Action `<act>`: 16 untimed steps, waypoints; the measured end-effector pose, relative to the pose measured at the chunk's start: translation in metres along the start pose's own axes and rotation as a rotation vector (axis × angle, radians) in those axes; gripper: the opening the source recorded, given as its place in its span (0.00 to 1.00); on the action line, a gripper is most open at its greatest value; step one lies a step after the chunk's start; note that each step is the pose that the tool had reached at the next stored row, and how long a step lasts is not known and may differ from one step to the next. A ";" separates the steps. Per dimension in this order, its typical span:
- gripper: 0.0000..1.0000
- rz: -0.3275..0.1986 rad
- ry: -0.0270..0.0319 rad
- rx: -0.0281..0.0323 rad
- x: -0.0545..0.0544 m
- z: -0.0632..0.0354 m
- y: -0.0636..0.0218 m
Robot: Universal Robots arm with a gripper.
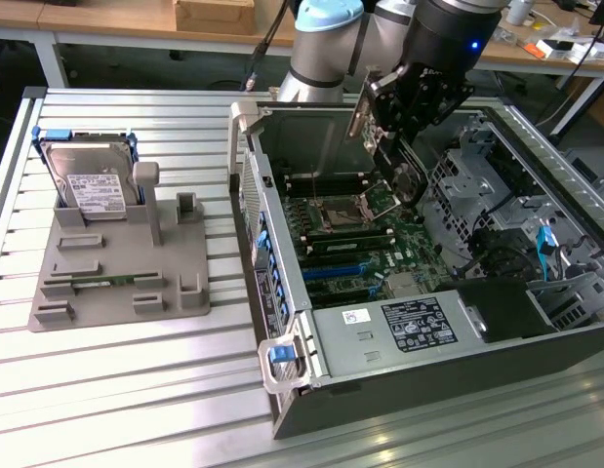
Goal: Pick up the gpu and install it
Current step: 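Insert the gpu into the slot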
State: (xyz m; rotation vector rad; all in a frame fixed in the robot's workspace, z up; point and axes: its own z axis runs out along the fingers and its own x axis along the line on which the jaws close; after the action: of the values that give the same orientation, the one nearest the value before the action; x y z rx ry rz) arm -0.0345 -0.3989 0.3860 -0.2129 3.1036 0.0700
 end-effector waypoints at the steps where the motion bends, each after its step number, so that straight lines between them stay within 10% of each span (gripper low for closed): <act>1: 0.27 -0.008 0.0003 -0.0003 0.000 0.0000 0.0000; 16: 0.27 -0.195 0.0083 -0.0060 0.000 0.0007 0.0000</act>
State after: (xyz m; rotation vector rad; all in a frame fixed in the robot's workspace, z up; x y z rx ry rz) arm -0.0345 -0.3989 0.3853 -0.5146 3.0725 0.0738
